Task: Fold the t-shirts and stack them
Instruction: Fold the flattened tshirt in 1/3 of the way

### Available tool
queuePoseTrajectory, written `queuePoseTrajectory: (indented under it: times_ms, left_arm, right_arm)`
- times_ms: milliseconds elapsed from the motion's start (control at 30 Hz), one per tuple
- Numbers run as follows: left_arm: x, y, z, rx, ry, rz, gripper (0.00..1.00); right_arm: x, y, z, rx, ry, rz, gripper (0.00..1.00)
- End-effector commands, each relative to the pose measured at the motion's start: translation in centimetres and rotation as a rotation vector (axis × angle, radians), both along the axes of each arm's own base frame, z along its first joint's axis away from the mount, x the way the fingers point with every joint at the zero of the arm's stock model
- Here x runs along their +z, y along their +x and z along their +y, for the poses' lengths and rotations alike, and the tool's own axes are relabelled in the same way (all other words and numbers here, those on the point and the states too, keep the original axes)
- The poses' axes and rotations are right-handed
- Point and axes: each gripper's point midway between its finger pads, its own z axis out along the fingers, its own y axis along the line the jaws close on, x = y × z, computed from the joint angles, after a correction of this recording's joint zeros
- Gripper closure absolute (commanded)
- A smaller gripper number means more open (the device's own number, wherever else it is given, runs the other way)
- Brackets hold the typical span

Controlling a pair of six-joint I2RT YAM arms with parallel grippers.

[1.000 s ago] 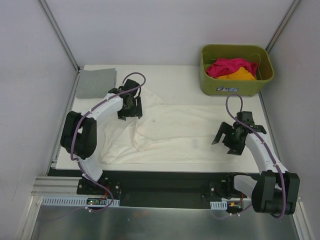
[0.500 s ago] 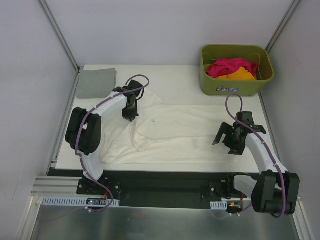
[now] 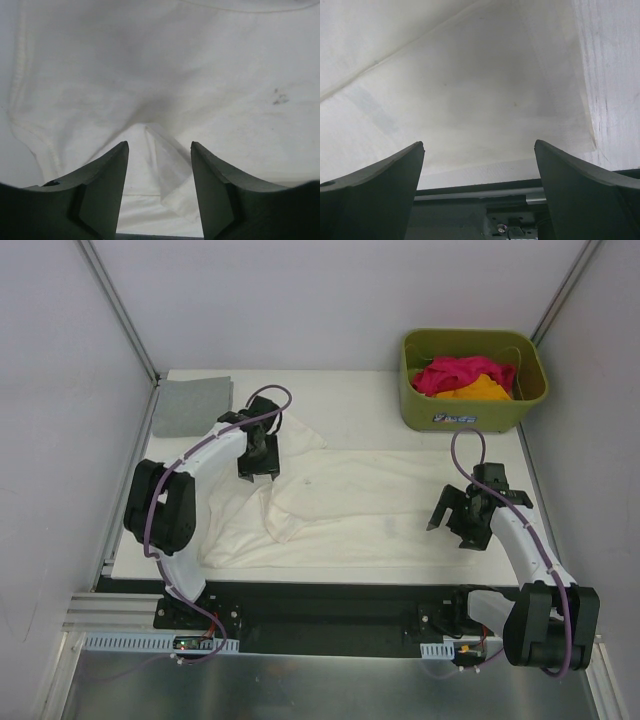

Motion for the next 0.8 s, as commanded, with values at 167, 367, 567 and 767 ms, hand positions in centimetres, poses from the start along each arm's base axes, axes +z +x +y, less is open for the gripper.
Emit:
queuePoseTrajectory:
  times_ms: [167,367,567,767]
  left_arm:
    - [1.3,-0.6,-2.4,-0.068,-0.069,0.003,0.4]
    - [0.1,-0.8,-2.8,-0.091,-0.031,0.032,0.71]
    - [0.2,-0.4,-1.4,-0.048,0.045,0.014,1.0]
    - [1.1,0.3,0.8,0.039,0.115,-0.033,1.0]
  right_arm:
    - [0.4,0.5,0.0,0.013,-0.002,-0.014,0.03]
    - [0.3,0.4,-0.1,0.016,-0.009,-0.014,0.03]
    - [0.5,0.5,-0.1,0.016,-0.01,-0.024,0.03]
    - [0.8,0.6,0.0,0.037,-0.004,-0.035,0.03]
